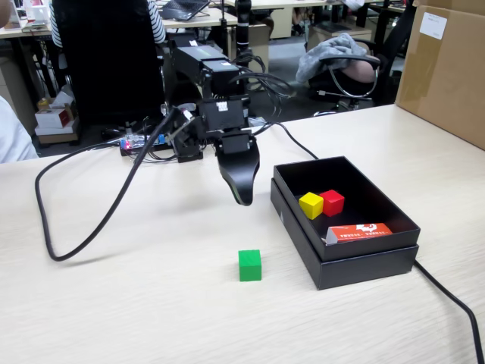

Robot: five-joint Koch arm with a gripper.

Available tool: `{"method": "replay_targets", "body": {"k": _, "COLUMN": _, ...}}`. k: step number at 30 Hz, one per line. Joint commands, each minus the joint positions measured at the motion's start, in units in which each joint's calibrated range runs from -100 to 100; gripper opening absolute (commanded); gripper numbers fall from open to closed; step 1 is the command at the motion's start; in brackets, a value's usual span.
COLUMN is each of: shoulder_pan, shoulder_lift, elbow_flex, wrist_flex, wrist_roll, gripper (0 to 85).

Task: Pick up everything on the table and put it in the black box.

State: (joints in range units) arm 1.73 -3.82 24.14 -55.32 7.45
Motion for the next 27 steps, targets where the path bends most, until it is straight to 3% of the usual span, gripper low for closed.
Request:
{"method": "replay_targets", "body": {"k": 1, "shoulder_pan": -0.44, "shoulder_lift": 4.34, "elbow_flex": 7.32, "wrist_flex": -0.1, "wrist_roll": 0.73, "gripper": 46.5}}
{"method": "replay_targets", "body": {"k": 9, "shoulder_pan": -0.49, "shoulder_lift": 19.6, "elbow_flex": 15.75, "wrist_flex": -0.1, "wrist_roll": 2.25, "gripper": 46.5}}
{"method": "replay_targets", "body": {"k": 27, "shoulder_pan": -0.29, "shoulder_lift": 32.22, "elbow_flex": 21.28, "wrist_flex": -0.1, "wrist_roll": 2.49, "gripper": 46.4}}
